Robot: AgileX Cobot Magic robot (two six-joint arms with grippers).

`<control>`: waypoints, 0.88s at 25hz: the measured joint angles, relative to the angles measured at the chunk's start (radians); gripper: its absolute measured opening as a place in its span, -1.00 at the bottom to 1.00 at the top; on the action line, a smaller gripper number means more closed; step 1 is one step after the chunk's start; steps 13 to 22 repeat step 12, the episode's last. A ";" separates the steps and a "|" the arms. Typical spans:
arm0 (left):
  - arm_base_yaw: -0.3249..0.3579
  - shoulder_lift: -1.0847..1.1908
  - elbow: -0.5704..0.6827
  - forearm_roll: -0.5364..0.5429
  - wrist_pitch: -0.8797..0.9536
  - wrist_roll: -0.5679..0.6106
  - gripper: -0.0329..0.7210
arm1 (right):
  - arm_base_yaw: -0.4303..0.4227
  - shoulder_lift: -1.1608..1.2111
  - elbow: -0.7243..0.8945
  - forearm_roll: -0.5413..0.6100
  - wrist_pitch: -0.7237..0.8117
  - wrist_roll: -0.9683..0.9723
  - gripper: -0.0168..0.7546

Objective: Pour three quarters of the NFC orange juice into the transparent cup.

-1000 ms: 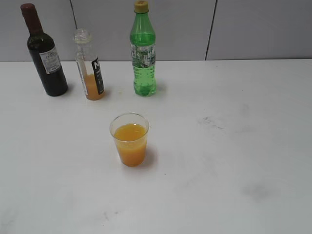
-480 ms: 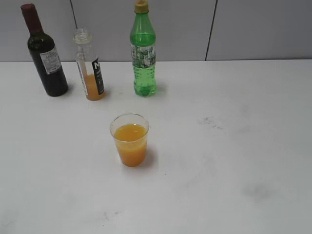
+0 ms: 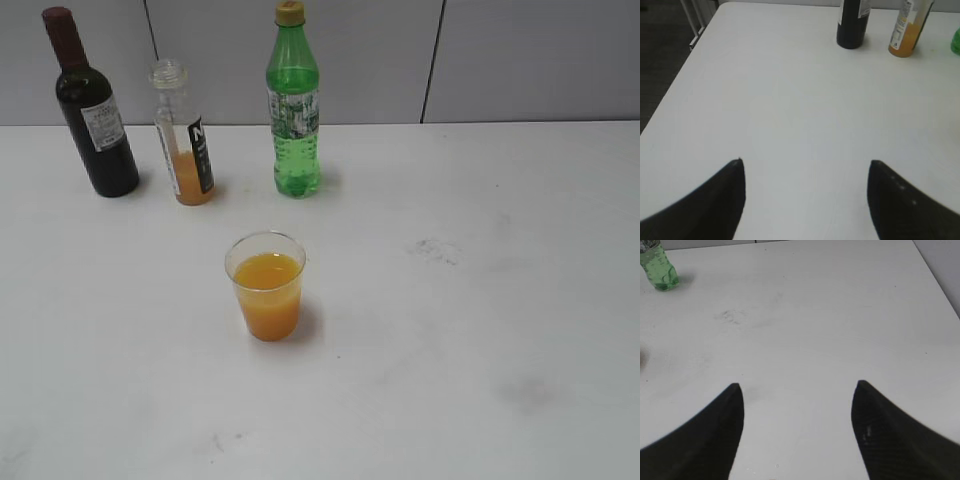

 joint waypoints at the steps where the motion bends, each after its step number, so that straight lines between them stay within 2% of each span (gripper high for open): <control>1: 0.006 0.000 0.000 0.000 0.000 0.000 0.64 | 0.000 0.000 0.000 0.000 0.000 0.000 0.39; 22: 0.010 0.000 0.000 0.000 0.000 0.012 0.64 | 0.000 0.000 0.000 0.000 0.000 0.000 0.39</control>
